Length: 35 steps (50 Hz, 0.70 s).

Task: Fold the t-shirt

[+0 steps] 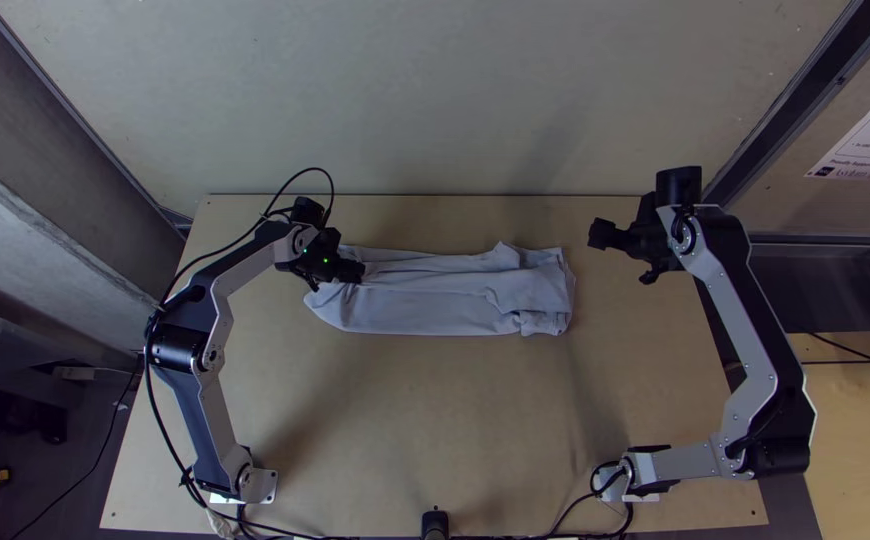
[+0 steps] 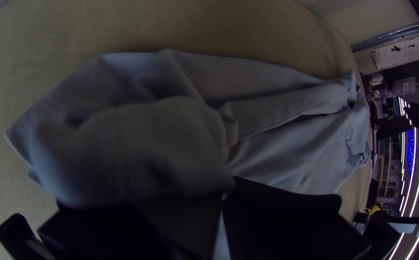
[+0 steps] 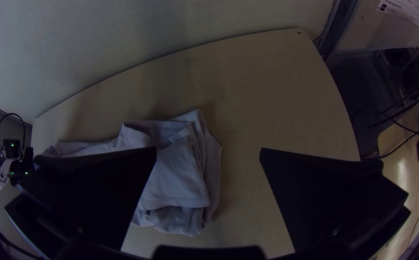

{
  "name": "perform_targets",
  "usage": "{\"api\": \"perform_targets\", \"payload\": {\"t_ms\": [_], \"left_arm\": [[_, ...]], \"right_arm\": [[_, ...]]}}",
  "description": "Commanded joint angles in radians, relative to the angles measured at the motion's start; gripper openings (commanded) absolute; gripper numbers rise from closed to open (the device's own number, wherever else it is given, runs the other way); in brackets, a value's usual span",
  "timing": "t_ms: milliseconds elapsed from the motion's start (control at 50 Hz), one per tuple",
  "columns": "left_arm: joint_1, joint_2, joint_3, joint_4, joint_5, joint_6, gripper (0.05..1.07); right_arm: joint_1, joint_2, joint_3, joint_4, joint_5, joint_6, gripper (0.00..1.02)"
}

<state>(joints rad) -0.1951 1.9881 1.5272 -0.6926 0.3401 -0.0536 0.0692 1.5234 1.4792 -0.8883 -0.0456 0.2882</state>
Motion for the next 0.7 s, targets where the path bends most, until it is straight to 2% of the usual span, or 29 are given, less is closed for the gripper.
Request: {"api": "perform_targets", "payload": {"t_ms": [0, 220, 400, 680], "left_arm": [[-0.006, -0.003, -0.067, -0.027, -0.081, -0.028, 0.08], [0.109, -0.064, -0.044, -0.082, -0.194, 0.043, 0.08], [0.229, -0.097, 0.01, -0.162, -0.303, 0.173, 0.08], [0.411, -0.143, 0.054, -0.165, -0.454, 0.385, 0.08]], "right_arm": [[0.0, -0.042, -0.048, 0.028, -0.007, 0.031, 0.98], [0.004, -0.062, -0.089, 0.058, -0.007, 0.046, 0.98], [0.006, -0.081, -0.122, 0.08, -0.007, 0.048, 0.98], [0.011, -0.097, -0.135, 0.084, -0.007, 0.048, 0.98]]}}
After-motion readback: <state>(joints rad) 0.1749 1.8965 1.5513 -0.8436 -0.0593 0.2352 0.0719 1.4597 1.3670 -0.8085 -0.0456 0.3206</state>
